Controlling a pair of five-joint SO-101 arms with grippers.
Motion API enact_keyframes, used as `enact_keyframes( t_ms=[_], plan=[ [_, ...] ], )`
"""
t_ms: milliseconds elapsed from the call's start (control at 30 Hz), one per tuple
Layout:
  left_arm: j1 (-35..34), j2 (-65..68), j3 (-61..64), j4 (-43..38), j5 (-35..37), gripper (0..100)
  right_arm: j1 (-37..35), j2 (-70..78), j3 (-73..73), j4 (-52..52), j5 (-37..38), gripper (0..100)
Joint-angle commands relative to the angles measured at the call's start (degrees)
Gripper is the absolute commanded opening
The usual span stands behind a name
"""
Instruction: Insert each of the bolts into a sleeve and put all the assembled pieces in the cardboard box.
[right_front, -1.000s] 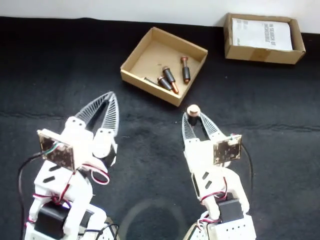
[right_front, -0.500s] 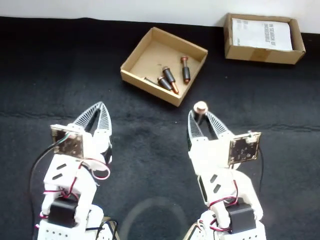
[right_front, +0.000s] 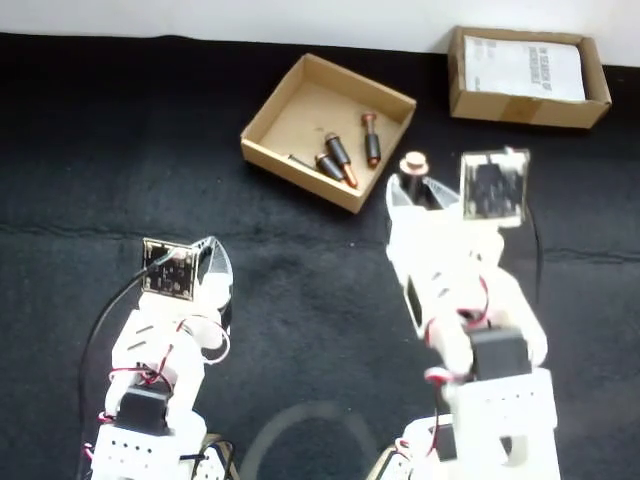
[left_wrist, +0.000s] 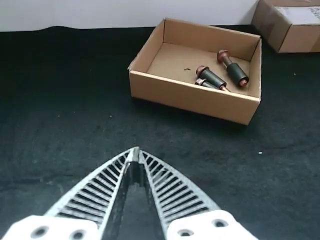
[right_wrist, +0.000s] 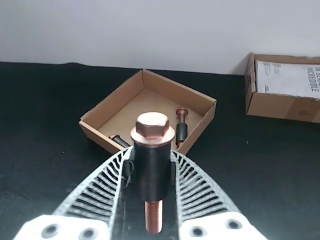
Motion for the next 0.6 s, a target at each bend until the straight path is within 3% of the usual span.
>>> enact_keyframes(
  t_ms=[0, 300, 567],
  plan=[
    [-0.57, -0.57, 1.19, 2.11, -0.09, 1, 0.57, 8.13, -8.13, 0.31, -0.62, 0.6],
    [-0.57, -0.57, 1.19, 18.37, -0.09, 1, 0.48, 28.79, -21.14, 0.40, -0.62, 0.6],
    [-0.48, -0.57, 1.19, 20.04, -0.18, 2, 0.31, 48.92, -36.00, 0.40, -0.35, 0.6]
  ],
)
